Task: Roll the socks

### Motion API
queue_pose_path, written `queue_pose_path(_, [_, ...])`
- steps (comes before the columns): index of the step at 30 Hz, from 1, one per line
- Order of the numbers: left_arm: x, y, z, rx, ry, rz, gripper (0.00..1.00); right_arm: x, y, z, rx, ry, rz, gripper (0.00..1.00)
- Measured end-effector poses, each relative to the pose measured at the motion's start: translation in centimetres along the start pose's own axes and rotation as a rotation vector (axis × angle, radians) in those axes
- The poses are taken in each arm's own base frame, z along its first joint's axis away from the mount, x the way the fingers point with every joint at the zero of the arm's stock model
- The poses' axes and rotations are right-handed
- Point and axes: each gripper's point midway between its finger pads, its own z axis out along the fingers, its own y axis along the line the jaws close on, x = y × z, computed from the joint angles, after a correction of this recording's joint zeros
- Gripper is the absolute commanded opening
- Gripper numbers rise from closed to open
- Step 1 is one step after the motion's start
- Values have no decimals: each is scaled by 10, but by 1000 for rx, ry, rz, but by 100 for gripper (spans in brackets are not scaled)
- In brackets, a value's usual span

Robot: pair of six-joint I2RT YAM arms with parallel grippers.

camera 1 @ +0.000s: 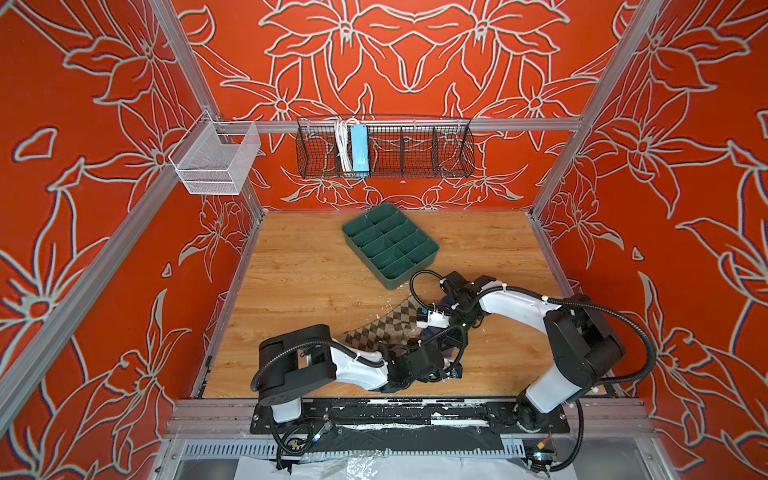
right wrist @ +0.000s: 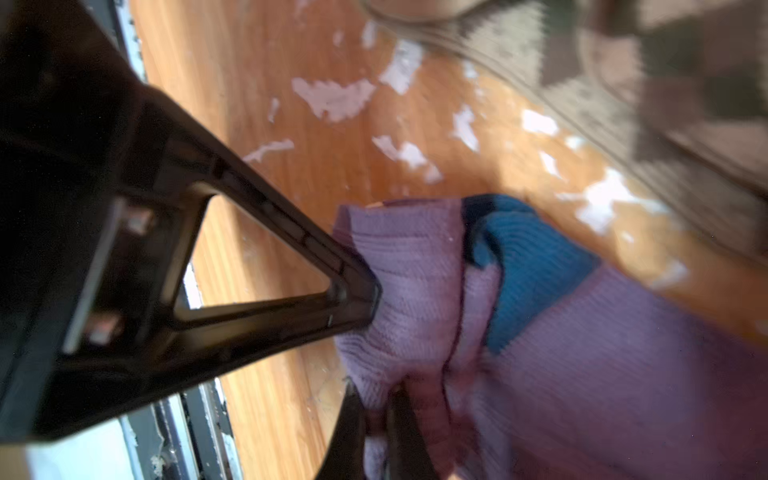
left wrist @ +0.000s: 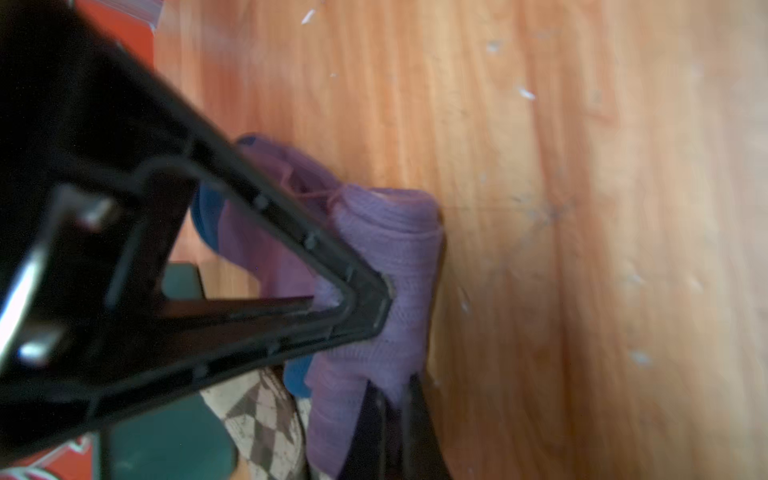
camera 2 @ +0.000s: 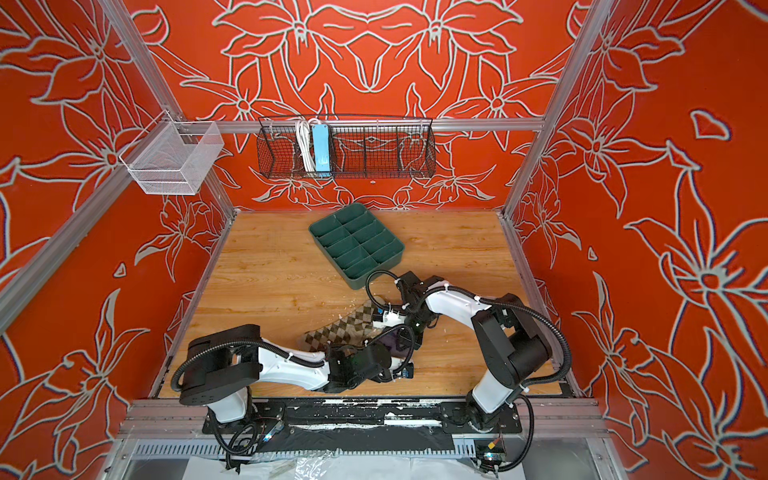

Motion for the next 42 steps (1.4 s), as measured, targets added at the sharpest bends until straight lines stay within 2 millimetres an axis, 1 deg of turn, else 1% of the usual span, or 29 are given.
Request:
queue_pose_path(1, [-1,1,1,2,5,-8,0,1,-1,-2,10,0,1,0])
queue_pose_path(2, [-2,2,2,7,12,-17,0,1,-1,-3,20,0,0,3])
queue_pose_path(6, [-7,3,-1,54,45,-44,0,3,-1,-12,65,-13,2,30])
queue_pose_path(7, [-7,2,-2,73,55,-47,0,3,-1,-16,79,-22,5,34])
queue_pose_path(10, [-3,-6,-8,150,91,-44,0,1,-7,-36,156,-64,30,39])
queue_pose_path(13, [-2,-14,-18,244,112,-34,0,7,-27,-60,253,-114,122,41])
queue_pose_path(15, [-6,-20,-26,331,123,-24,0,14,-47,-79,334,-161,211,42])
queue_pose_path(17, [-11,-23,-31,414,137,-21,0,22,-70,-104,442,-217,308,43])
queue_pose_path(20, [-26,-30,-27,559,159,-37,0,32,-96,-151,629,-322,443,43])
queue_pose_path(22, [-31,-33,-21,660,183,-73,0,37,-105,-186,752,-410,510,44])
queue_pose_path(24, [-35,-30,-17,755,205,-124,0,39,-103,-219,857,-501,540,44])
queue_pose_path(26, [-39,-27,-11,841,224,-186,0,35,-91,-248,940,-589,522,44])
queue_pose_path(29, [-43,-25,-6,959,254,-281,0,29,-63,-286,1047,-719,454,44])
queue_pose_path(31, [-46,-24,-4,1023,273,-340,0,28,-40,-304,1103,-790,385,43])
queue_pose_path(33, [-48,-24,-1,1077,289,-396,0,25,-15,-310,1121,-827,282,44])
queue_pose_path(35, [-49,-23,0,1119,303,-443,0,21,14,-305,1103,-828,143,46])
queue_pose_path(36, [-49,-23,1,1138,307,-466,0,20,28,-298,1079,-813,68,46])
queue_pose_path(38, [-49,-21,2,1172,311,-509,0,22,47,-275,1004,-760,-34,46])
queue_pose_path(39, [-48,-20,2,1187,311,-530,0,25,54,-260,954,-718,-71,45])
queue_pose_path(42, [-48,-17,4,1222,306,-576,0,37,60,-221,818,-585,-110,45])
